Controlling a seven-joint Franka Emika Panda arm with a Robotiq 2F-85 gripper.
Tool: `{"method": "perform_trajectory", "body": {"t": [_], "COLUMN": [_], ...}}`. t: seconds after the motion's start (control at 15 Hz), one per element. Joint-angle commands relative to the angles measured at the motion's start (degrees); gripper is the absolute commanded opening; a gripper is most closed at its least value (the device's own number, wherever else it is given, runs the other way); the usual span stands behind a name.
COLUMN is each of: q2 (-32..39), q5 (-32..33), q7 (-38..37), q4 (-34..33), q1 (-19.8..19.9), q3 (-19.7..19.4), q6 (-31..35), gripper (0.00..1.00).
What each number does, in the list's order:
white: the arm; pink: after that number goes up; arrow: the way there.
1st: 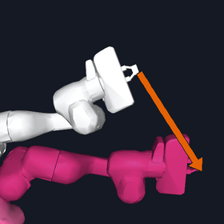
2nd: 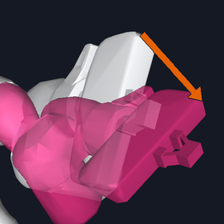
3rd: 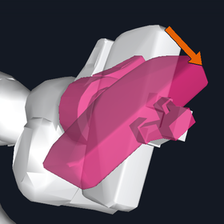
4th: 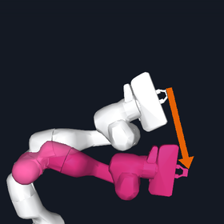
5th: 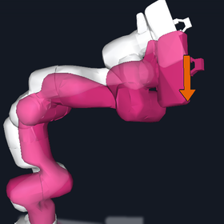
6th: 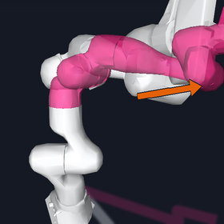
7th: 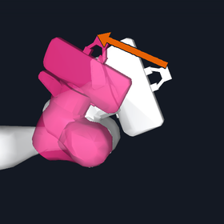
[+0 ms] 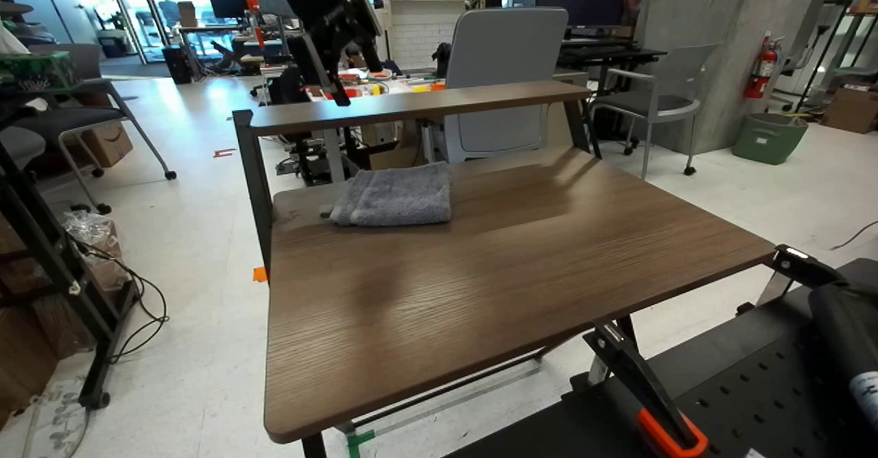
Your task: Slide the grey towel slightly to the left.
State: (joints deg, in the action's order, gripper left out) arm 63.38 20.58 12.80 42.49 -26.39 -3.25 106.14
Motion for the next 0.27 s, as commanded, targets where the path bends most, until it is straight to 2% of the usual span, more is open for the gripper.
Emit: {"method": "perform_trajectory", "body": {"t": [0.0, 0.2], "q2": [-0.05, -0.04], "q5": [0.00, 0.00], "q7": [0.00, -0.09], "q4": [0.17, 0.91], "q1": [0.00, 0.00], "q3": [0.00, 0.00], "q6": [0.00, 0.00], "gripper": [1.00, 1.00]}}
